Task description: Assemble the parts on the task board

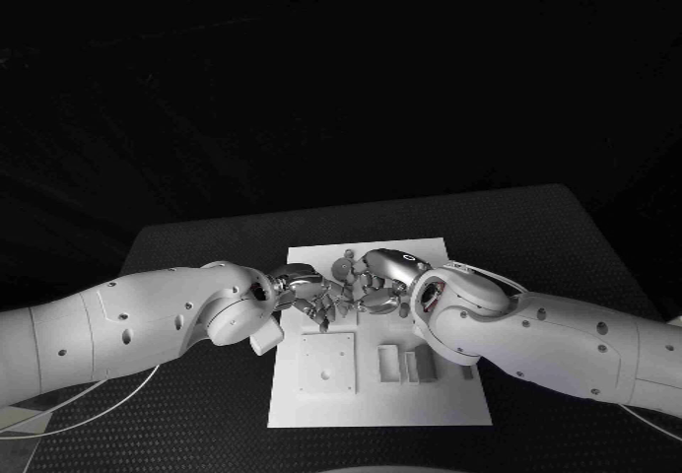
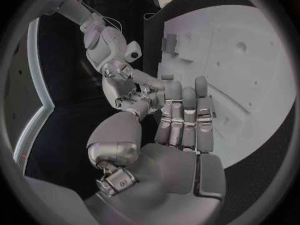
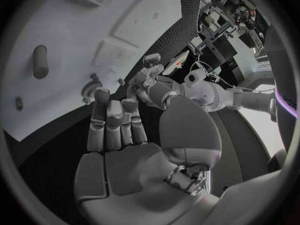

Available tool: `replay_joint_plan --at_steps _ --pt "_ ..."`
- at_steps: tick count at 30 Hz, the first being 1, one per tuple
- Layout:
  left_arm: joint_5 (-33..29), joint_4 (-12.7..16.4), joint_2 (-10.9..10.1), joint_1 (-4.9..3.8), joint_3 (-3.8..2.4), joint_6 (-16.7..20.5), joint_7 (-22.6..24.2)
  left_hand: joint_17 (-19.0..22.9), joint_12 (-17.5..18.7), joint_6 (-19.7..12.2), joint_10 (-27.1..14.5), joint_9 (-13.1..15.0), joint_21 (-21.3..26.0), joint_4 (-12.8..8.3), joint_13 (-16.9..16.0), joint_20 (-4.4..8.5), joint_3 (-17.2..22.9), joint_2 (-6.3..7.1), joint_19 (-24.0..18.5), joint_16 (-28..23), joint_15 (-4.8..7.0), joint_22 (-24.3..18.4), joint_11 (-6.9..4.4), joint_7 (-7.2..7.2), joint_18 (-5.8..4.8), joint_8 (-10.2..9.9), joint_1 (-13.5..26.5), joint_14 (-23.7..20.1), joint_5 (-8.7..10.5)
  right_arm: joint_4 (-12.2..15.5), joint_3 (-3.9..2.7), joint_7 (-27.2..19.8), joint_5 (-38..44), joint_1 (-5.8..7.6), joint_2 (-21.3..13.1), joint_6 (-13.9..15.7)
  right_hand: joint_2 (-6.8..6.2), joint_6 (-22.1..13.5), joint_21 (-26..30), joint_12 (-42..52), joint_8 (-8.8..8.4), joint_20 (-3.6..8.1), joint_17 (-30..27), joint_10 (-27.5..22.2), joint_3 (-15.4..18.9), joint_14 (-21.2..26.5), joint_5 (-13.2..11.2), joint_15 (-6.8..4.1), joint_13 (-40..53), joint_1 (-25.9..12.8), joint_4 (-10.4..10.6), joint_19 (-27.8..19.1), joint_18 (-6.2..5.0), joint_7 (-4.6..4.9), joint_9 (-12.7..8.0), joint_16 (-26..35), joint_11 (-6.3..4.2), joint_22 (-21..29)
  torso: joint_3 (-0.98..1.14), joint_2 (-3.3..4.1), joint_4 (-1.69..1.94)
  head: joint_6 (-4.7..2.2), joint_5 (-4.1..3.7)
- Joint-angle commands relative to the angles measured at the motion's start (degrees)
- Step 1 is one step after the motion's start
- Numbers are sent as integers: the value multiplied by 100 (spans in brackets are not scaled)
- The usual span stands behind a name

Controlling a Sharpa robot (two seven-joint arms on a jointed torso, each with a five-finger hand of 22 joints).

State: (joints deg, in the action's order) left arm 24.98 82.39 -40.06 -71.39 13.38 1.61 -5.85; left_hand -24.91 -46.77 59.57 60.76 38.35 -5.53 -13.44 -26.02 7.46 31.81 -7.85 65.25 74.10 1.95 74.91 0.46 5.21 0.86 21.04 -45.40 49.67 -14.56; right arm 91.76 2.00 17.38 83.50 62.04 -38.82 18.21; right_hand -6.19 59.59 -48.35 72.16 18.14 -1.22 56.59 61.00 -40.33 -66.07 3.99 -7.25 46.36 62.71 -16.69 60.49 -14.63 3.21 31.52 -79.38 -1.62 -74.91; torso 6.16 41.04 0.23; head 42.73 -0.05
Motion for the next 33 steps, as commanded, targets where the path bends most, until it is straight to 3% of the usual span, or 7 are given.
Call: replay_joint_plan --at_steps 1,10,11,12,14,16,33 --pt "-78 20 12 -4 -12 -124 127 -8 22 33 89 62 -47 -23 -16 17 24 -80 18 27 14 138 -47 -30 -27 27 -86 39 40 -10 6 -23 -5 -8 4 -88 60 225 -25 -36 33 0 -5 15 -20 16 40 -33 5 21 3 16 -37 139 106 -33 -10 -84 1 1 -2 -3 -4" --pt "-70 28 3 -4 -12 -208 109 -18 15 29 108 126 -75 -31 -37 31 20 -91 30 51 27 140 -54 -36 -33 46 -103 55 66 -29 6 -45 -1 -6 -9 -34 60 225 -25 -36 33 0 -5 15 -20 16 40 -33 5 21 3 16 -37 139 106 -33 -10 -84 4 -3 -2 -7 -3" --pt "-67 30 2 -4 -12 -214 109 -19 14 30 110 130 -77 -32 -38 32 20 -91 30 53 28 140 -55 -37 -33 47 -105 56 69 -32 6 -50 -1 -6 -12 -48 -120 -78 19 -116 -135 -11 -27 -93 -10 84 45 48 -21 9 64 -61 -29 148 39 16 46 -74 4 -1 -1 -7 -3" --pt "-64 33 -2 -4 -12 -209 110 -23 8 33 116 144 -85 -35 -44 35 19 -98 35 62 32 141 -59 -41 -33 54 -111 62 85 -35 6 -56 -1 -6 -13 -65 -130 -95 21 -121 -144 -11 -28 -99 -10 87 45 53 -22 8 67 -65 -28 148 35 19 49 -74 4 0 0 -3 -4" --pt "-62 32 -5 -4 -12 -214 110 -35 -10 42 137 195 -108 -43 -65 46 16 -118 47 90 46 142 -69 -51 -36 77 -128 79 134 -36 6 -66 -1 -6 -22 -68 -138 -213 92 -246 -215 -64 -79 -257 -42 227 37 100 -58 8 15 -190 -8 286 8 103 132 -62 5 -1 -1 -2 -5" --pt "-57 25 -9 -4 -12 -187 110 -40 -17 44 141 228 -122 -45 -76 53 14 -125 50 100 51 143 -73 -55 -39 88 -135 80 147 -30 6 -74 -1 -6 -30 -87 -141 -243 107 -274 -235 -88 -102 -279 -49 267 39 118 -64 22 8 -222 -12 305 1 111 153 -64 5 -1 -2 -3 -4" --pt "41 -57 -33 -4 -12 -147 51 -75 -85 23 162 495 -241 -71 -172 102 -6 -150 68 193 97 148 -101 -78 -59 152 -177 97 159 -56 6 -89 -59 -4 -157 -144 -211 -300 130 -326 -275 -152 -159 -311 -19 338 37 152 -76 -8 16 -279 -31 337 -14 107 185 -73 0 1 5 -4 -4"
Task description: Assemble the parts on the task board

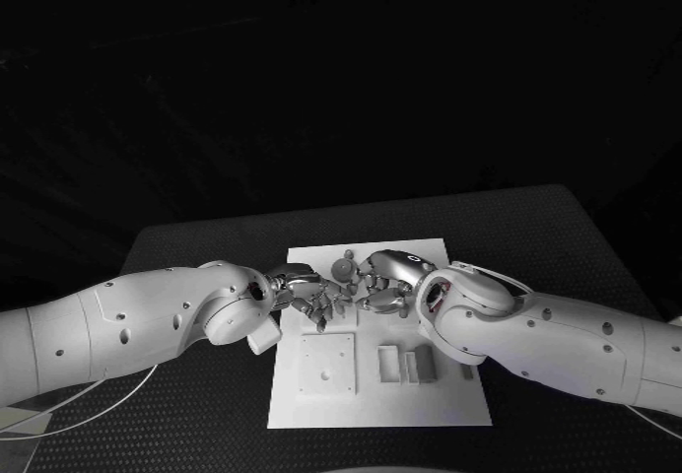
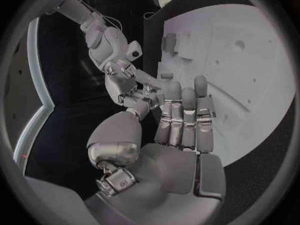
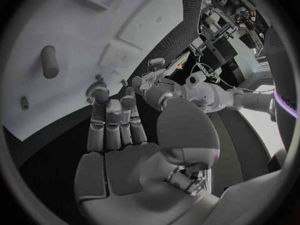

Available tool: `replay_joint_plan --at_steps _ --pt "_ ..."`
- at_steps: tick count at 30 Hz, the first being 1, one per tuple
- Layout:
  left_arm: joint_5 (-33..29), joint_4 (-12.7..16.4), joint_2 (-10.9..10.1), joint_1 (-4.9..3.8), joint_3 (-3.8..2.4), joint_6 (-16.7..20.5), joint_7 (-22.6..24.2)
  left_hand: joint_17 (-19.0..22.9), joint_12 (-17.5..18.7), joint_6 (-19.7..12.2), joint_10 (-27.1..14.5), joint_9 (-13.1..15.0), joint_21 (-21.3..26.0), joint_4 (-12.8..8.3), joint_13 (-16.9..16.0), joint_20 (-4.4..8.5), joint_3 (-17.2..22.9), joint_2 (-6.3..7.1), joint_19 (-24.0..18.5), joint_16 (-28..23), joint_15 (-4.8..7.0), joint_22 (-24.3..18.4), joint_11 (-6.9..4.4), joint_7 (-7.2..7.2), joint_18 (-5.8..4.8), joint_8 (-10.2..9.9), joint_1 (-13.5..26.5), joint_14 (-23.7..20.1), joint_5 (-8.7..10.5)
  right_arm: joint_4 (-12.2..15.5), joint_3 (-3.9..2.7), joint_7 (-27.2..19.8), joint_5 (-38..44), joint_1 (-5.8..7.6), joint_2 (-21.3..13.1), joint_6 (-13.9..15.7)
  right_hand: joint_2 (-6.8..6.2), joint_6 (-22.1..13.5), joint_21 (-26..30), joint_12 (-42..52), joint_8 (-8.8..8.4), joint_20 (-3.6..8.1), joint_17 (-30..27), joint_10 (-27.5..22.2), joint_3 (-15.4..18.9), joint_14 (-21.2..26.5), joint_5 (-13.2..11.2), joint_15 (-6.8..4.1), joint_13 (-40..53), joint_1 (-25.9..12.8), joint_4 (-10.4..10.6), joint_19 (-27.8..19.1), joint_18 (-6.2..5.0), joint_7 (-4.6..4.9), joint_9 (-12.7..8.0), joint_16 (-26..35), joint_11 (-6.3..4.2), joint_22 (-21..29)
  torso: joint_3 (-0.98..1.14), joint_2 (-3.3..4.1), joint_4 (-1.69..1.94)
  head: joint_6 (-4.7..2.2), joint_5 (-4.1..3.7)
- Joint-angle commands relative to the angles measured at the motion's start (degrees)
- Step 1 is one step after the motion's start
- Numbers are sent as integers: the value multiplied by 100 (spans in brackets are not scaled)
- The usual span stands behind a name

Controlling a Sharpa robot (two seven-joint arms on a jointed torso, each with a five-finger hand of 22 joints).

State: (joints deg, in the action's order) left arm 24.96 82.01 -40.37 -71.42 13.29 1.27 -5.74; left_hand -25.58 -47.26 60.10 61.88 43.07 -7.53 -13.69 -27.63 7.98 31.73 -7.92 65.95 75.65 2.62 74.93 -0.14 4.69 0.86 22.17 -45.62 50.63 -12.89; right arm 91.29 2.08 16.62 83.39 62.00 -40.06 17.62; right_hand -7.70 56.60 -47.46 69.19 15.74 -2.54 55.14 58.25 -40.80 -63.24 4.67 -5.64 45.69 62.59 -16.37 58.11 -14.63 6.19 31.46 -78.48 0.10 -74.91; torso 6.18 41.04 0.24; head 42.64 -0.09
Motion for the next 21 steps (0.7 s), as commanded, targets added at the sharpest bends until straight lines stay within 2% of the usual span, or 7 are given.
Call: replay_joint_plan --at_steps 1,7,11,12,13,18,21 --pt "70 -29 -3 -1 -3 -108 21 -8 -37 -31 50 28 -44 -46 -13 52 2 -143 -2 40 31 145 -42 -26 -59 39 -156 1 -6 -13 -2 -22 -54 2 -48 -81 -67 -9 43 -33 -40 -25 -19 -39 29 61 -31 -7 -10 2 -14 -46 -33 42 -10 18 15 -73 -2 1 4 5 0" --pt "413 -150 13 -4 -5 -53 -284 -31 -84 -42 72 82 -98 -54 -51 70 2 -143 29 95 51 152 -61 -27 -57 44 -186 26 40 -87 -3 -113 -220 116 -155 121 -84 -58 48 -40 -69 -31 -27 -47 29 71 -30 1 -12 -1 -14 -54 -35 54 -23 20 24 -72 2 -3 1 -1 7" --pt "628 -342 78 -10 -10 -289 -756 -67 -201 -65 58 229 -225 -48 -149 109 -9 -157 33 206 93 154 -88 -33 -69 49 -229 24 116 -262 -4 -277 -665 371 -230 401 -98 -162 59 -54 -132 -46 -47 -62 16 92 -27 29 -14 13 -15 -71 -37 89 -57 21 58 -71 4 -5 -1 -9 3" --pt "691 -397 97 -13 -11 -339 -853 -85 -255 -78 55 278 -273 -51 -191 125 -7 -172 34 256 109 156 -98 -33 -69 45 -253 24 320 -329 -4 -321 -771 457 -237 427 -95 -163 60 -54 -133 -47 -50 -62 12 94 -27 33 -13 22 -17 -72 -37 93 -59 18 62 -72 4 -6 -4 -15 0" --pt "772 -448 125 -15 -23 -418 -936 -125 -365 -80 33 356 -340 -45 -287 143 8 -169 23 341 133 155 -115 -41 -81 46 -282 15 386 -388 -5 -347 -803 543 -243 465 -92 -163 61 -54 -134 -49 -54 -62 6 96 -27 36 -12 33 -21 -75 -37 96 -60 16 65 -72 3 -6 -7 -21 -4" --pt "1048 -586 264 -60 -44 -704 -1350 -220 -645 -67 -8 633 -633 -22 -578 208 15 -165 6 560 208 158 -162 -66 -86 -6 -316 21 394 -743 -20 -308 -753 944 -282 338 -83 -148 69 -62 -129 -61 -69 -73 2 114 -29 46 -12 46 -23 -96 -37 101 -63 12 72 -75 4 -1 -5 -25 -18" --pt "1171 -653 363 -88 -46 -829 -1567 -293 -850 -51 27 749 -876 -45 -760 288 -4 -173 98 741 298 167 -201 -87 -86 -35 -340 90 392 -922 -21 -316 -772 1081 -294 330 -89 -150 79 -74 -132 -73 -81 -90 5 135 -30 53 -15 42 -23 -117 -37 106 -68 16 77 -76 5 -1 -2 -11 -20"
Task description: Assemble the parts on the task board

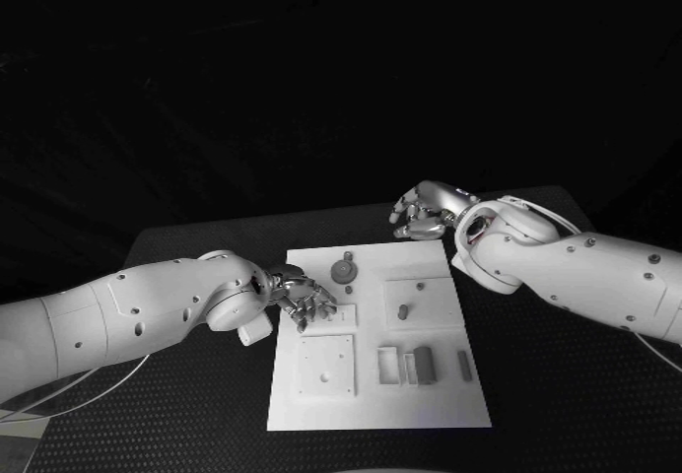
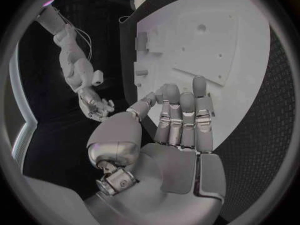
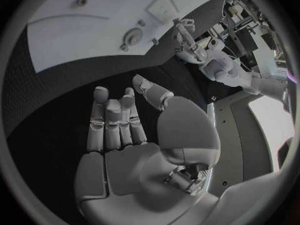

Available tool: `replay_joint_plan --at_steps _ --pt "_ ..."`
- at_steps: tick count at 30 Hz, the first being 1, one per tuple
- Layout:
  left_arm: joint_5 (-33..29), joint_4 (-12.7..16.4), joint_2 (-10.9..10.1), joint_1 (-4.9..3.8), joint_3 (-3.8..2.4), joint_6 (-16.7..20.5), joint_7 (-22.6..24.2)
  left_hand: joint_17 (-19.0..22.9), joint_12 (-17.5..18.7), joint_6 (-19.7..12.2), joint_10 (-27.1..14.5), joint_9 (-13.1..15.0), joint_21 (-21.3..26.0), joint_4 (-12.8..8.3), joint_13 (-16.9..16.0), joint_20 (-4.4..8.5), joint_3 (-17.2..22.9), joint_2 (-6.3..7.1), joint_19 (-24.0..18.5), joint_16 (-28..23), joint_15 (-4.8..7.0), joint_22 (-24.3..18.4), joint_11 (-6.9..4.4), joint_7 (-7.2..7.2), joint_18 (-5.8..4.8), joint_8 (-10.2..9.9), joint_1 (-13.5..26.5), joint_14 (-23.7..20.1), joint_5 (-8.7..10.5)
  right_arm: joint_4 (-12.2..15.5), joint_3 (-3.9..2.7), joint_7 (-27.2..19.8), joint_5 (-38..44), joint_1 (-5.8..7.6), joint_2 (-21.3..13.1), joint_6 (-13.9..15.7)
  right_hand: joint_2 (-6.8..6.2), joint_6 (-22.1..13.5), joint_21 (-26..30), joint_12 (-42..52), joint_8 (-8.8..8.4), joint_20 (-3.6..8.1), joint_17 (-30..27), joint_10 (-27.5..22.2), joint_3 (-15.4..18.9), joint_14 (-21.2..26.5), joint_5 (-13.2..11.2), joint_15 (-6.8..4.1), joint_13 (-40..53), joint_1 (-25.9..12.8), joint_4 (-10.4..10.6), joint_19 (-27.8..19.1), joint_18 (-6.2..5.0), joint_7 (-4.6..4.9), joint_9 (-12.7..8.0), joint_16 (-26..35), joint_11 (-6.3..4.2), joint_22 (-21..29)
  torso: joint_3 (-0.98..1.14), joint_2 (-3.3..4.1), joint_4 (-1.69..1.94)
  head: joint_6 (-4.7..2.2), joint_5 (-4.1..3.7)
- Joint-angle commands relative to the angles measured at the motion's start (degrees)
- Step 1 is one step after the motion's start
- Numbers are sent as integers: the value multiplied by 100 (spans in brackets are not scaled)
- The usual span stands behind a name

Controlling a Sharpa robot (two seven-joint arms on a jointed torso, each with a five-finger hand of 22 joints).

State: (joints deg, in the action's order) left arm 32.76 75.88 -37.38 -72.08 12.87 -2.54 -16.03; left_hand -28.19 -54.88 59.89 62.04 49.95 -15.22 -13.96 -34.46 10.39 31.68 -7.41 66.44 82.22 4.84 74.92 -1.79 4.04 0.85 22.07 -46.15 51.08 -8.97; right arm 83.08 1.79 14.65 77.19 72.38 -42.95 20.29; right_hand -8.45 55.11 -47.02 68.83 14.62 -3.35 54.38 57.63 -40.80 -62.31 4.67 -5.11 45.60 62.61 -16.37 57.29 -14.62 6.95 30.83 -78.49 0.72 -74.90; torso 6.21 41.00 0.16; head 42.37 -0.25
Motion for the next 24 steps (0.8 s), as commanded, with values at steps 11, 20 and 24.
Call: replay_joint_plan --at_steps 11,20,24 --pt "1455 -104 400 -81 -6 -39 -1209 -264 -1024 -15 16 560 -1239 -50 -787 369 38 -266 244 788 415 155 -142 -97 -79 -252 -337 313 -20 -499 -183 -184 -404 156 72 72 -16 4 37 -40 -18 4 -13 -32 4 51 -29 2 -5 48 -25 -41 -38 30 -8 13 16 -78 12 1 5 44 6" --pt "2185 102 402 -79 3 411 -1326 -300 -1225 35 92 646 -1567 -38 -929 463 110 -207 408 914 473 145 -180 -130 -40 -391 -370 556 -36 -474 -200 -206 -478 157 57 71 -12 7 36 -40 -17 0 -16 -33 6 55 -30 3 -5 46 -21 -43 -38 30 -8 10 17 -79 7 -1 6 52 16" --pt "2285 167 375 -75 7 604 -1308 -308 -1248 55 98 644 -1624 -38 -953 474 132 -176 440 931 480 143 -184 -134 -28 -433 -384 607 -37 -474 -202 -201 -502 157 45 63 -7 8 36 -40 -17 -3 -19 -33 9 57 -31 3 -4 40 -17 -44 -38 31 -10 8 18 -80 1 5 10 57 12"
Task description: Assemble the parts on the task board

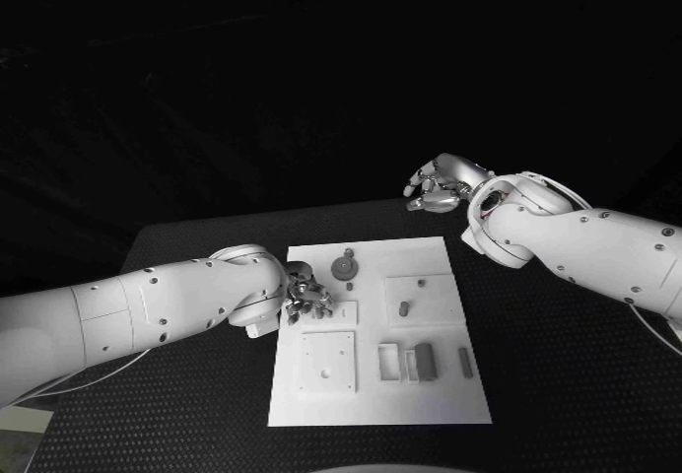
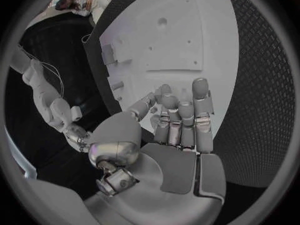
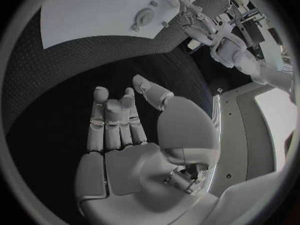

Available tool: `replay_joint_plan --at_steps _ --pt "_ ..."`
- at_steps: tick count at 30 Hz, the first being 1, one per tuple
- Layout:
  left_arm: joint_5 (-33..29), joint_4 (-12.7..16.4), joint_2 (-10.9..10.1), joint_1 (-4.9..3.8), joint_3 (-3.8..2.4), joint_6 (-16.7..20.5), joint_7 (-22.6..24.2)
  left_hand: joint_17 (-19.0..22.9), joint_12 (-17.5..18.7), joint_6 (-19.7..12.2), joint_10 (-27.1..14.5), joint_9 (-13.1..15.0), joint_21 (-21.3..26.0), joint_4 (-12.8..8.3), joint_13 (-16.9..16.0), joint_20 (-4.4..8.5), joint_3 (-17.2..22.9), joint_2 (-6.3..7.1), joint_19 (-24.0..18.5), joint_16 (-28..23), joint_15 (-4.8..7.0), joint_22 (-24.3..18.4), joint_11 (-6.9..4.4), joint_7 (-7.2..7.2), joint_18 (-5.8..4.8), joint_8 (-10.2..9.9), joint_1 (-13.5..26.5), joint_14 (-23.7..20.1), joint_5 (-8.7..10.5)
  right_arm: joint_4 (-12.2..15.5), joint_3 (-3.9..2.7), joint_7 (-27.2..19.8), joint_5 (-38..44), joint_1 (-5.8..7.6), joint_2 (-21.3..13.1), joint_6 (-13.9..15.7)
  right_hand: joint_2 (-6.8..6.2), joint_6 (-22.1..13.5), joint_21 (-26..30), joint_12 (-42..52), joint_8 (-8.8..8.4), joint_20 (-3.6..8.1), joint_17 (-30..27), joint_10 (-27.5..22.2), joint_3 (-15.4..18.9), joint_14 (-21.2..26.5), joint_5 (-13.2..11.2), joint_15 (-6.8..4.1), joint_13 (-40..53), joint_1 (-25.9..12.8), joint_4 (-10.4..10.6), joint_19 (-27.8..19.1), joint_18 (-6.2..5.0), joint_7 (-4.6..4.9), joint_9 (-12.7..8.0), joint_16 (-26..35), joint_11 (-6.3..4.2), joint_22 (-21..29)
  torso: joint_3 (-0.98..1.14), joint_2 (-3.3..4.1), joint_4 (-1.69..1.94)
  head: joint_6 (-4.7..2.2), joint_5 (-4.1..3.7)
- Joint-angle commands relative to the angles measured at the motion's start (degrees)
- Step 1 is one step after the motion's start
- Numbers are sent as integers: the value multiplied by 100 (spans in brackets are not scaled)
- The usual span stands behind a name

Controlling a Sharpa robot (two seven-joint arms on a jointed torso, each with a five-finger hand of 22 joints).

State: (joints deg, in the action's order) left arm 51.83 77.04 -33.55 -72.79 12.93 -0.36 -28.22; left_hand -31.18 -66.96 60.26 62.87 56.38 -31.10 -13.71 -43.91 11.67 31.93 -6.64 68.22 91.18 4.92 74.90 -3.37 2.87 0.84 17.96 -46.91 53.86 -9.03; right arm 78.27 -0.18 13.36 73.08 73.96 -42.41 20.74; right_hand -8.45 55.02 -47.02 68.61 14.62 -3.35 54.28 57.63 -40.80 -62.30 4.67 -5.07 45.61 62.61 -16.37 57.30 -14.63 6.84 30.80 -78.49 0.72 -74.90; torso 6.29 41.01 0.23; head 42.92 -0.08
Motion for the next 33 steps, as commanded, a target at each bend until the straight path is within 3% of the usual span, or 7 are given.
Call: replay_joint_plan --at_steps 1,9,33 --pt "397 68 -14 -4 2 428 -83 -11 -46 23 15 -2 -52 -64 -15 349 114 -242 272 39 473 144 -28 -17 -22 -36 -314 343 -34 7 -5 -72 -104 0 -10 16 -6 18 36 -18 -17 -4 -10 -33 10 57 -31 -1 -4 38 -16 -45 -37 42 -7 7 18 -81 -7 5 4 1 -5" --pt "535 171 -35 8 6 745 -53 -21 -77 83 33 -23 -133 -47 -58 360 149 -185 324 56 485 139 -37 -27 0 -103 -338 422 -49 24 -5 -76 -150 0 -20 -6 5 18 35 -19 -18 -12 -18 -33 18 62 -32 1 -3 17 -7 -46 -37 44 -11 0 20 -83 -15 9 9 5 -8" --pt "805 277 -24 200 16 934 -157 -58 -110 149 67 -94 -251 -47 -137 373 188 -126 394 92 497 135 -47 -34 36 -239 -368 522 -63 49 -5 -77 -165 0 -50 -65 20 21 34 -19 -19 -21 -33 -34 25 71 -30 3 -1 -12 -2 -49 -37 45 -17 -13 21 -86 -8 2 2 21 23"
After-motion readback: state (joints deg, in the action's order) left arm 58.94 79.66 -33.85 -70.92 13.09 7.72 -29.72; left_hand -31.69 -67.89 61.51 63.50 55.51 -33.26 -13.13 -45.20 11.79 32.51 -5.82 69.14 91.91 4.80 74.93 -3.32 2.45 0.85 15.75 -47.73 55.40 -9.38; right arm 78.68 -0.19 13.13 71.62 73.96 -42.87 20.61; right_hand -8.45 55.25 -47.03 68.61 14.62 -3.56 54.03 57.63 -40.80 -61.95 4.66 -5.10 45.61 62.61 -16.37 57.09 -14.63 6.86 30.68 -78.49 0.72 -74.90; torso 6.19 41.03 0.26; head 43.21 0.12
